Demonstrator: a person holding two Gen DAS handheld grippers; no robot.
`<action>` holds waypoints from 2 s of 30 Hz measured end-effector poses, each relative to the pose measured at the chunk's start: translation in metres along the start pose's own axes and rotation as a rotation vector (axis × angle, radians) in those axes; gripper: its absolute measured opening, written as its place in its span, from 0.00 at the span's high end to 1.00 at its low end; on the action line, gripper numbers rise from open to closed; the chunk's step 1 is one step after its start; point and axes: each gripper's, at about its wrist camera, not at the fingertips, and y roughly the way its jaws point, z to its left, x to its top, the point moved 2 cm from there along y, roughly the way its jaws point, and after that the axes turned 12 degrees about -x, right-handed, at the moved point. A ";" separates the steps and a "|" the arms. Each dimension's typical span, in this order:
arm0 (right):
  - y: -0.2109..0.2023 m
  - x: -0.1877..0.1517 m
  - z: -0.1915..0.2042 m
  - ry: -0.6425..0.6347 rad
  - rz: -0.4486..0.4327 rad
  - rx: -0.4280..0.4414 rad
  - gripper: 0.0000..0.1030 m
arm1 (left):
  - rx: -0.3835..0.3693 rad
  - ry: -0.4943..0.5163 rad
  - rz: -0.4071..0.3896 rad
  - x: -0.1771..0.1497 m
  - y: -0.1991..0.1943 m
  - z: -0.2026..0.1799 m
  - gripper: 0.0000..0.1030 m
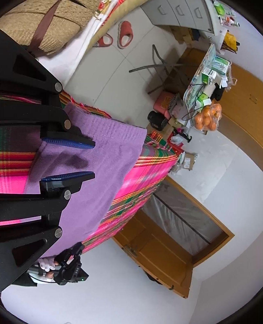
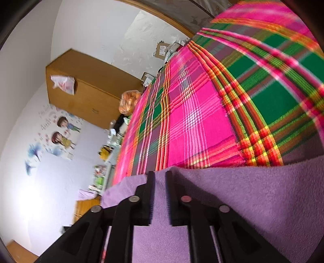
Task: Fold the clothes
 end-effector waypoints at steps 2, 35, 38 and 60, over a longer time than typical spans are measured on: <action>-0.007 -0.012 0.021 -0.076 -0.022 -0.005 0.75 | -0.012 0.016 -0.005 0.000 -0.003 -0.008 0.77; 0.076 -0.036 0.081 -0.102 0.236 -0.043 0.87 | 0.039 0.105 0.134 -0.011 0.040 -0.021 0.77; 0.050 -0.069 0.083 -0.222 0.243 -0.017 0.84 | 0.038 0.135 0.143 -0.013 0.039 -0.024 0.77; -0.080 -0.190 0.063 -0.653 -0.262 -0.332 0.85 | -0.144 0.404 0.316 -0.099 0.076 -0.136 0.77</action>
